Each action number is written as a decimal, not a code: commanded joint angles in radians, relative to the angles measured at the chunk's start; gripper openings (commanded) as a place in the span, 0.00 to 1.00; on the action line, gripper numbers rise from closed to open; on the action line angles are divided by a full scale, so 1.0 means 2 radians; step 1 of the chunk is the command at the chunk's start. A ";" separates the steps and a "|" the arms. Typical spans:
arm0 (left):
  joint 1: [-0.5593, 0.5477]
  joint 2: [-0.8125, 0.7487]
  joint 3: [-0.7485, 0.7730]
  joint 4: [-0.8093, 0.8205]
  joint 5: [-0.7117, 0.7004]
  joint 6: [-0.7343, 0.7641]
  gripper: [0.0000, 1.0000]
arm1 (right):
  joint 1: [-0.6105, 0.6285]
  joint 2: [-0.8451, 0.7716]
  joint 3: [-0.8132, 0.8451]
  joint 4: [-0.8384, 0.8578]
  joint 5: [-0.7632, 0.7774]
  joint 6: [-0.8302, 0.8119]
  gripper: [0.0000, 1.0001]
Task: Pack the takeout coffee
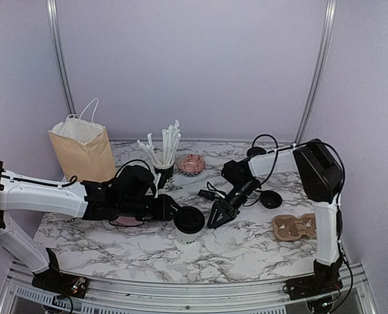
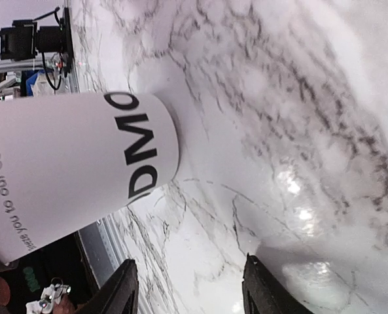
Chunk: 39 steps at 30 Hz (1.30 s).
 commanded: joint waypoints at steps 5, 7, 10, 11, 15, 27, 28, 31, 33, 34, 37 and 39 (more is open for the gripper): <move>-0.003 -0.026 0.017 -0.069 -0.018 0.034 0.45 | -0.005 -0.052 0.032 -0.023 -0.020 -0.060 0.54; -0.003 -0.040 0.020 -0.081 -0.039 0.037 0.50 | -0.005 -0.071 0.021 -0.019 -0.004 -0.062 0.55; 0.000 -0.066 0.019 -0.093 -0.072 0.038 0.53 | -0.005 -0.096 0.010 -0.018 0.013 -0.067 0.56; 0.002 -0.075 0.016 -0.093 -0.080 0.036 0.53 | -0.006 -0.103 0.007 -0.019 0.014 -0.069 0.56; 0.020 -0.087 0.005 -0.082 -0.069 0.032 0.45 | -0.003 -0.120 0.008 -0.031 0.003 -0.081 0.58; 0.032 -0.042 -0.014 -0.016 0.037 -0.008 0.34 | 0.038 -0.086 0.040 -0.051 0.000 -0.082 0.59; 0.032 -0.039 -0.015 -0.012 0.042 -0.011 0.34 | 0.039 -0.082 0.044 -0.053 -0.004 -0.082 0.59; 0.032 -0.033 -0.017 -0.010 0.045 -0.012 0.32 | 0.039 -0.070 0.056 -0.057 -0.010 -0.082 0.59; 0.032 -0.031 -0.020 -0.010 0.043 -0.012 0.30 | 0.039 -0.064 0.063 -0.060 -0.016 -0.084 0.59; 0.032 -0.031 -0.020 -0.009 0.043 -0.012 0.30 | 0.039 -0.060 0.066 -0.061 -0.018 -0.084 0.58; 0.032 -0.029 -0.020 -0.010 0.041 -0.011 0.28 | 0.040 -0.055 0.070 -0.062 -0.021 -0.085 0.58; 0.032 -0.030 -0.022 -0.011 0.038 -0.011 0.27 | 0.040 -0.052 0.070 -0.062 -0.024 -0.085 0.58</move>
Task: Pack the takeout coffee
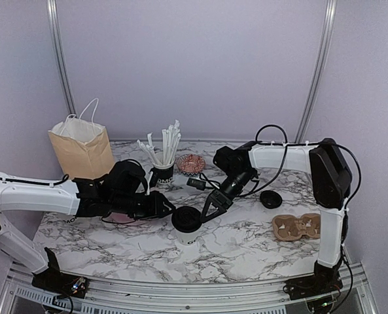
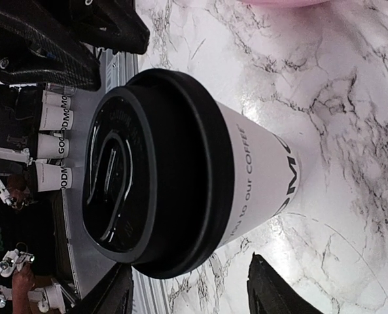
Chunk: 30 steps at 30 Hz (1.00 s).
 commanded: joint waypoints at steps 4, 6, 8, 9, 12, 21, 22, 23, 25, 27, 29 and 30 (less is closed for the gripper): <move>0.002 -0.011 -0.015 0.009 -0.009 -0.001 0.26 | 0.001 0.011 0.018 -0.009 -0.016 -0.008 0.57; 0.002 -0.018 -0.020 0.005 -0.015 -0.004 0.25 | 0.001 0.012 0.018 -0.008 -0.016 -0.006 0.57; 0.002 -0.022 -0.024 0.005 -0.017 -0.005 0.25 | 0.001 0.013 0.019 -0.008 -0.016 -0.006 0.57; 0.003 -0.022 -0.025 0.005 -0.016 -0.005 0.25 | 0.001 0.014 0.019 -0.008 -0.016 -0.006 0.57; 0.003 -0.015 -0.027 0.010 -0.003 -0.005 0.25 | 0.000 0.015 0.018 -0.007 -0.015 -0.006 0.57; 0.002 0.010 -0.028 0.026 0.023 -0.004 0.25 | 0.001 0.014 0.018 -0.006 -0.011 -0.006 0.56; 0.002 0.013 -0.028 0.022 0.021 -0.003 0.25 | 0.001 0.014 0.018 -0.005 -0.011 -0.005 0.56; 0.002 0.017 -0.029 0.017 0.018 -0.003 0.24 | 0.001 0.015 0.019 -0.005 -0.011 -0.005 0.56; 0.003 0.023 -0.037 0.016 0.014 -0.006 0.24 | 0.000 0.017 0.020 -0.005 -0.012 -0.005 0.56; 0.003 0.031 -0.048 0.015 0.010 -0.009 0.22 | 0.000 0.021 0.021 -0.004 -0.013 -0.003 0.56; 0.003 0.047 -0.058 0.016 0.014 -0.012 0.22 | 0.001 0.027 0.023 -0.003 -0.013 0.002 0.56; 0.003 0.058 -0.065 0.016 0.018 -0.014 0.22 | 0.000 0.032 0.024 0.000 -0.010 0.006 0.56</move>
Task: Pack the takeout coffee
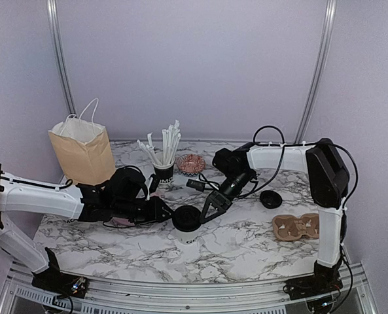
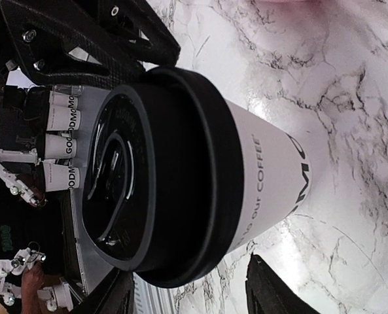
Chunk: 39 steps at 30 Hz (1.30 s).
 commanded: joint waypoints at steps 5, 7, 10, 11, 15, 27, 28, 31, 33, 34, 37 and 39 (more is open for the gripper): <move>0.001 0.088 -0.047 -0.008 0.035 -0.011 0.21 | -0.002 0.038 0.013 0.034 0.068 0.051 0.55; 0.001 0.091 -0.047 -0.005 0.041 -0.010 0.20 | -0.006 0.047 0.009 0.037 0.075 0.058 0.54; 0.000 0.076 -0.038 -0.011 0.039 -0.005 0.19 | -0.008 0.044 0.002 0.043 0.095 0.062 0.53; 0.000 0.070 -0.033 -0.016 0.037 -0.004 0.19 | -0.008 0.041 -0.001 0.045 0.101 0.062 0.52; -0.004 0.045 -0.007 -0.036 0.022 0.015 0.21 | -0.009 0.017 0.006 0.033 0.070 0.032 0.52; -0.006 -0.010 0.133 -0.134 -0.106 0.145 0.53 | -0.022 -0.118 0.034 -0.008 0.174 -0.034 0.63; -0.006 -0.011 0.144 -0.144 -0.119 0.160 0.55 | -0.023 -0.130 0.036 -0.003 0.184 -0.036 0.63; -0.006 -0.023 0.161 -0.162 -0.154 0.193 0.59 | -0.021 -0.162 0.041 0.018 0.203 -0.044 0.64; -0.006 -0.036 0.167 -0.166 -0.174 0.211 0.62 | -0.021 -0.197 0.013 0.087 0.228 -0.050 0.64; -0.006 -0.046 0.167 -0.167 -0.184 0.218 0.63 | -0.022 -0.222 -0.016 0.133 0.241 -0.056 0.68; -0.005 -0.078 0.160 -0.170 -0.225 0.235 0.66 | -0.028 -0.294 -0.106 0.261 0.219 -0.066 0.98; -0.005 -0.099 0.152 -0.170 -0.242 0.239 0.68 | -0.029 -0.309 -0.134 0.281 0.162 -0.076 0.99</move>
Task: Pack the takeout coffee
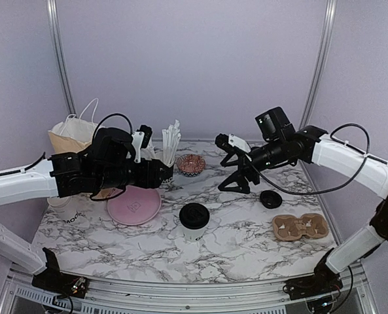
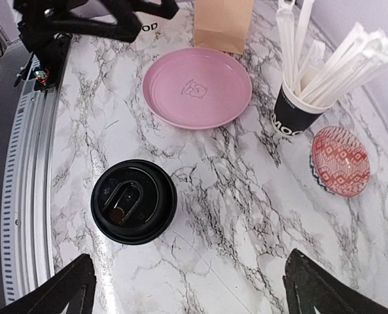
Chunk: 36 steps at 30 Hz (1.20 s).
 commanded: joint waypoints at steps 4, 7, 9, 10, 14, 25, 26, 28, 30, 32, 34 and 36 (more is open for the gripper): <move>0.002 -0.089 -0.034 -0.024 -0.090 0.027 0.70 | 0.062 0.013 -0.009 0.045 0.000 -0.105 0.91; 0.002 -0.119 -0.060 -0.024 -0.100 0.018 0.71 | 0.094 0.042 -0.009 0.038 0.060 -0.131 0.90; 0.002 -0.131 -0.074 -0.024 -0.106 0.013 0.71 | 0.105 0.057 -0.006 0.035 0.070 -0.133 0.91; 0.002 -0.136 -0.079 -0.024 -0.106 0.009 0.71 | 0.110 0.066 -0.001 0.030 0.072 -0.133 0.91; 0.002 -0.145 -0.093 -0.024 -0.106 -0.001 0.72 | 0.126 0.095 0.009 0.013 0.078 -0.129 0.98; 0.002 -0.132 -0.095 -0.024 -0.095 -0.007 0.72 | 0.130 0.142 0.036 -0.005 0.065 -0.109 0.88; 0.002 -0.131 -0.095 -0.024 -0.094 -0.008 0.72 | 0.130 0.148 0.042 -0.014 0.059 -0.110 0.85; 0.002 -0.128 -0.095 -0.024 -0.092 -0.008 0.72 | 0.130 0.161 0.055 -0.031 0.050 -0.110 0.81; 0.002 -0.126 -0.095 -0.025 -0.089 -0.008 0.72 | 0.130 0.170 0.063 -0.044 0.043 -0.108 0.78; 0.002 -0.124 -0.095 -0.025 -0.087 -0.008 0.72 | 0.129 0.173 0.065 -0.045 0.042 -0.105 0.76; 0.002 -0.123 -0.095 -0.024 -0.085 -0.009 0.72 | 0.129 0.172 0.064 -0.043 0.042 -0.102 0.73; 0.002 -0.122 -0.095 -0.024 -0.084 -0.010 0.72 | 0.128 0.171 0.066 -0.043 0.043 -0.097 0.71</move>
